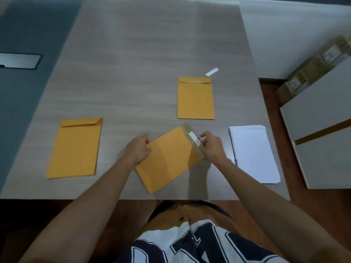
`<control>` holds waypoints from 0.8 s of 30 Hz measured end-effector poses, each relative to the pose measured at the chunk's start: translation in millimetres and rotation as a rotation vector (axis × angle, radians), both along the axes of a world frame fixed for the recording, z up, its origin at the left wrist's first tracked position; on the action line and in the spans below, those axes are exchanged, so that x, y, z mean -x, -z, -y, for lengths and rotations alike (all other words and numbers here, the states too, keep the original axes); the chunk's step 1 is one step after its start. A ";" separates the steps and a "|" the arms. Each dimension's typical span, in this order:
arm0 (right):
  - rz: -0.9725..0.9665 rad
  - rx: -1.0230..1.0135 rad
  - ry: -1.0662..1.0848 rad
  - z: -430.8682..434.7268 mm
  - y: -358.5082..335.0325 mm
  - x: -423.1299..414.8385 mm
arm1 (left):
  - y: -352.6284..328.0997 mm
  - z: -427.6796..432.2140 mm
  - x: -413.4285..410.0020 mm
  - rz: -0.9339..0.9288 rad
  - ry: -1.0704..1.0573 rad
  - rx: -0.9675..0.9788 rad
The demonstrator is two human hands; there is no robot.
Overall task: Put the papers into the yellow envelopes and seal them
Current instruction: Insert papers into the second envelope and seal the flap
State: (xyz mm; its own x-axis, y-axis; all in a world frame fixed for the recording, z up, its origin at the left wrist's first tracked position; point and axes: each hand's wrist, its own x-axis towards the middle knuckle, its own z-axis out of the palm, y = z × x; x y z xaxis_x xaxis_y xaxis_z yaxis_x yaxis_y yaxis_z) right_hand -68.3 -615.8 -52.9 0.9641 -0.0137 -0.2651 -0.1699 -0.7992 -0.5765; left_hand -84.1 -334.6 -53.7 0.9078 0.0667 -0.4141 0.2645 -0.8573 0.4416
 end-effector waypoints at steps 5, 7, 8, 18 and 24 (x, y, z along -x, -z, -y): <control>-0.003 0.067 -0.048 7.8 2.3 1.3 | 5.0 13.2 0.9 0.072 0.030 -0.136; -0.011 0.091 -0.068 10.7 3.8 1.1 | 3.9 18.8 -0.2 0.090 0.039 -0.183; -0.018 0.098 -0.070 10.9 4.9 0.8 | 2.9 19.7 -1.1 0.096 0.044 -0.198; -0.011 -0.044 -0.014 19.4 -2.9 -3.4 | -8.6 66.2 -20.6 0.210 0.124 -0.107; 0.031 -0.110 -0.016 38.2 -16.7 -7.9 | -17.8 112.3 -30.9 0.356 0.186 -0.023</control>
